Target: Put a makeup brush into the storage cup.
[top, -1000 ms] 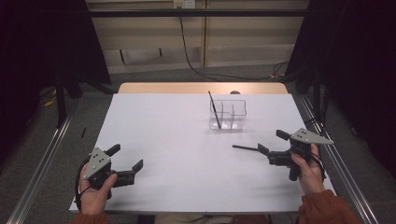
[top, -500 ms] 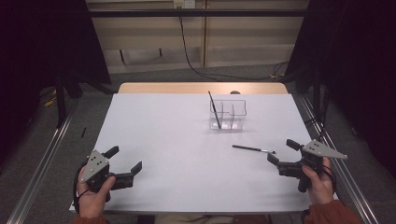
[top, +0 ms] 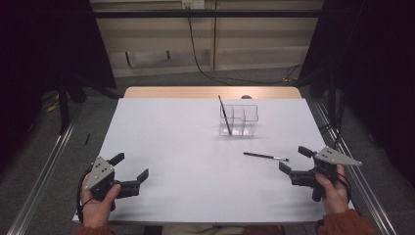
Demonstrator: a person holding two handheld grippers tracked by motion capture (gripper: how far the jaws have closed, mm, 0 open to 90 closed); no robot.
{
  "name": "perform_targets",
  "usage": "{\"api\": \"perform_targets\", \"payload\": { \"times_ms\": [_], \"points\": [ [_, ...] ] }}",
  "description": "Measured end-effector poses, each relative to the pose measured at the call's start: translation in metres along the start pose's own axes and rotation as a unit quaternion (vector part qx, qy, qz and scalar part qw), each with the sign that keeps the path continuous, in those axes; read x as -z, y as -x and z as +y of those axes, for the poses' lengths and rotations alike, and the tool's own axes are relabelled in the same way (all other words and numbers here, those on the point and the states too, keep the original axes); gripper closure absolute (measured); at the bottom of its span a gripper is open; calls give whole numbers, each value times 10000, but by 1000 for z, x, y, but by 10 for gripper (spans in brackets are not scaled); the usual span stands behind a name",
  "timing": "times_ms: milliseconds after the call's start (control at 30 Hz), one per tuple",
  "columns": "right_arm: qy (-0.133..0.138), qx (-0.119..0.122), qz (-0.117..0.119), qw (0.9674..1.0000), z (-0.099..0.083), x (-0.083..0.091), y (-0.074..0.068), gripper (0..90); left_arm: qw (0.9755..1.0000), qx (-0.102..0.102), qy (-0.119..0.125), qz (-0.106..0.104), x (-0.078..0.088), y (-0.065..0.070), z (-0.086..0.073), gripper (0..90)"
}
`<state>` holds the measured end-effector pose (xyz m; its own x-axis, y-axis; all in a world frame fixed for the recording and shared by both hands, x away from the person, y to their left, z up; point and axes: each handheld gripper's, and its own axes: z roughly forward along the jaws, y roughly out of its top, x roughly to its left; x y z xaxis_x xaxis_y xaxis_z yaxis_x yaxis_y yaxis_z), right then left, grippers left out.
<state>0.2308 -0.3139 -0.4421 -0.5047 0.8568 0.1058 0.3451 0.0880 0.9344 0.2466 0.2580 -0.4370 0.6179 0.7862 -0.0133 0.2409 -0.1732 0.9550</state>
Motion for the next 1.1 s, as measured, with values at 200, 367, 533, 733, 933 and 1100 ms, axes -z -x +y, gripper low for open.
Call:
{"api": "perform_targets", "payload": {
  "times_ms": [200, 367, 533, 733, 933, 1100],
  "points": [
    [-63, 69, 70, 9999, 2, -1, 2, 11, 10000, -66, 8, -37, -2, 1, 2, 15],
    [-108, 92, 112, 9998, 8, -8, 8, 7, 10000, -83, -11, -29, -3, 0, 2, 17],
    [-284, 221, 128, 9993, 17, -19, 10, 17, 10000, -69, 0, -20, -2, 0, 2, 16],
    [-570, 227, 350, 9975, 31, -30, 14, 21, 10000, -48, 6, -24, -2, -1, 1, 16],
    [-610, 218, 328, 9974, 38, -41, 22, 25, 10000, -69, 1, -33, -1, 0, 1, 16],
    [-773, 487, 366, 9951, 41, -53, 22, 29, 10000, -53, 5, 26, 2, -1, 0, 16]
  ]
}}
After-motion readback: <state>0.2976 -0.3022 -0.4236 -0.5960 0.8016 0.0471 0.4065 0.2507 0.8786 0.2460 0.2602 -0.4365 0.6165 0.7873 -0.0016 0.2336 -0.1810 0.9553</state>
